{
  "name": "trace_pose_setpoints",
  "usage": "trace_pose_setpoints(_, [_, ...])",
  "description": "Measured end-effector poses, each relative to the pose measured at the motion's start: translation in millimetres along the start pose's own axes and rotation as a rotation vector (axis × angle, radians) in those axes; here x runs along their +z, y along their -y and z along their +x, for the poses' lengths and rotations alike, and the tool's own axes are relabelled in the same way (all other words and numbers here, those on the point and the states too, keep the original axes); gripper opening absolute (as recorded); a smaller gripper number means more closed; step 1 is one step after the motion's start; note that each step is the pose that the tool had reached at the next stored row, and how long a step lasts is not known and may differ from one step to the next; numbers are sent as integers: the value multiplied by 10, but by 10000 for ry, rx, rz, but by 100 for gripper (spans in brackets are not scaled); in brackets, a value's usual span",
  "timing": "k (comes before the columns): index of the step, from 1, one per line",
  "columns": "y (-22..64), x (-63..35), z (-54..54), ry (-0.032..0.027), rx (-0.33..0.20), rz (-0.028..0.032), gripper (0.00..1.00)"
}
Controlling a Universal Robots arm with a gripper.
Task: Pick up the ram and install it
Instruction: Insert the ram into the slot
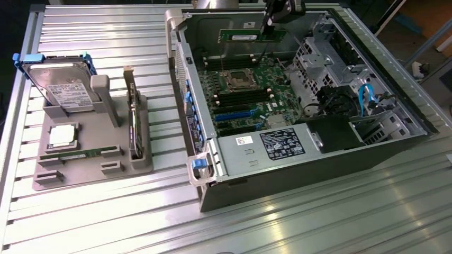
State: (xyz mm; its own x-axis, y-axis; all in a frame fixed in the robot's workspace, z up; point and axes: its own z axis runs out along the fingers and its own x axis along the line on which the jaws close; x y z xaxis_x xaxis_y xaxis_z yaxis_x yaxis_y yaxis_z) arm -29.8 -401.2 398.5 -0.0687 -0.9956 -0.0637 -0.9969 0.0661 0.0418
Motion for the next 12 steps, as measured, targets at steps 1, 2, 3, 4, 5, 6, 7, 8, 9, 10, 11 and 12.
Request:
trace_pose_setpoints(1, [0, 1, -7, 0, -1, 0, 12])
trace_pose_setpoints(2, [0, 1, -8, 0, -2, 0, 12])
trace_pose_setpoints(3, [0, 1, -8, 1, -2, 1, 12])
trace_pose_setpoints(4, [-1, 1, -9, 6, -6, -1, 12])
trace_pose_setpoints(5, [0, 7, -9, 13, -47, 0, 12])
trace_pose_setpoints(6, [1, 19, -8, 10, -101, 0, 12])
trace_pose_setpoints(7, [6, 30, -7, 8, -160, -1, 12])
trace_pose_setpoints(8, [11, 41, -4, 8, -215, -4, 12])
trace_pose_setpoints(9, [14, 48, 0, 6, -256, -5, 12])
trace_pose_setpoints(10, [17, 55, 3, 4, -287, -6, 12])
trace_pose_setpoints(11, [21, 64, 7, 3, -324, -8, 12])
trace_pose_setpoints(12, [25, 72, 10, 2, -354, -10, 12])
